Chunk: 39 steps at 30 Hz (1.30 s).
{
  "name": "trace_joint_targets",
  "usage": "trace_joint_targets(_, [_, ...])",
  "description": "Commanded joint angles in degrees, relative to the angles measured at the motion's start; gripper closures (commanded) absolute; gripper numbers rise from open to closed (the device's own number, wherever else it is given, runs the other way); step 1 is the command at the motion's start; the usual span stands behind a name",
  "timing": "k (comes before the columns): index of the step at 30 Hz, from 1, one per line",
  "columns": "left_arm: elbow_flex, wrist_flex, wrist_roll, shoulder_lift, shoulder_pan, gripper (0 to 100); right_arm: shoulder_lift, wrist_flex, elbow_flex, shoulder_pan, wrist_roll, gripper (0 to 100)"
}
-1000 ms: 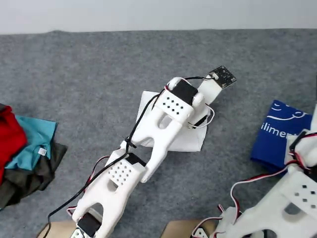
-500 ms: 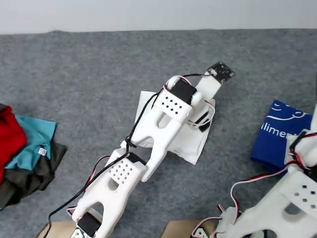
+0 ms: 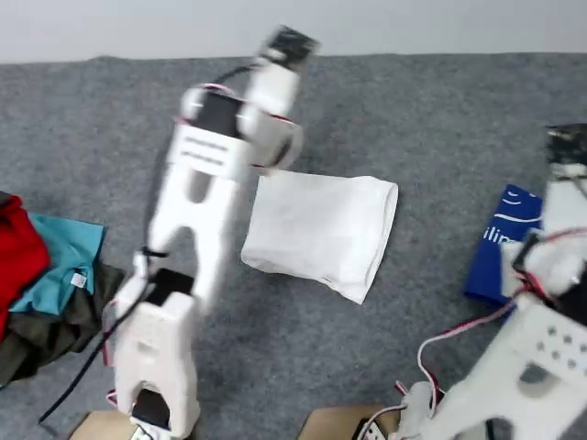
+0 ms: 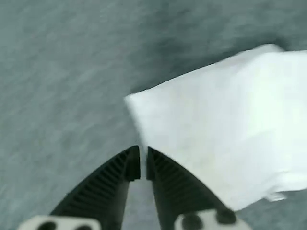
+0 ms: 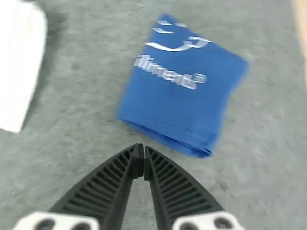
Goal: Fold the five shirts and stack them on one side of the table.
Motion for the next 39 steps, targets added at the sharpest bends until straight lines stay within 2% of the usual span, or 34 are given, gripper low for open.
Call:
trace_joint_targets(1, [5.67,1.41,-0.18,-10.29,-7.56,100,5.05,-0.22,0.00,-6.20,-5.10,98.3])
trace_joint_targets(6, [18.86,1.41,-0.53,-22.33,-15.91,100,14.73,-4.53,-0.09,-13.23,-13.19,98.3])
trace_joint_targets(8, [25.19,1.41,-1.58,-26.55,-17.14,100,17.98,-7.43,-0.09,-16.13,-14.86,98.2])
trace_joint_targets(12, [37.67,1.23,-5.89,-32.18,-13.98,100,23.69,-14.29,-0.09,-21.14,-16.97,98.0])
trace_joint_targets(17, [48.31,-1.49,-8.62,-29.71,-7.74,100,31.16,-23.96,-0.09,-27.82,-17.14,98.0])
trace_joint_targets(21, [50.68,-5.98,-7.56,-25.41,-5.01,100,38.37,-31.34,-0.09,-31.60,-17.14,98.0])
trace_joint_targets(25, [50.59,-9.49,-6.95,-20.40,-1.41,100,45.85,-36.53,-2.02,-32.40,-16.97,98.0])
trace_joint_targets(34, [50.59,-15.74,-4.48,-13.63,4.57,100,63.16,-36.79,-16.26,-30.81,-16.79,98.0])
trace_joint_targets(39, [50.59,-16.00,-4.48,-6.68,7.38,100,70.99,-35.65,-25.41,-29.76,-16.79,98.1])
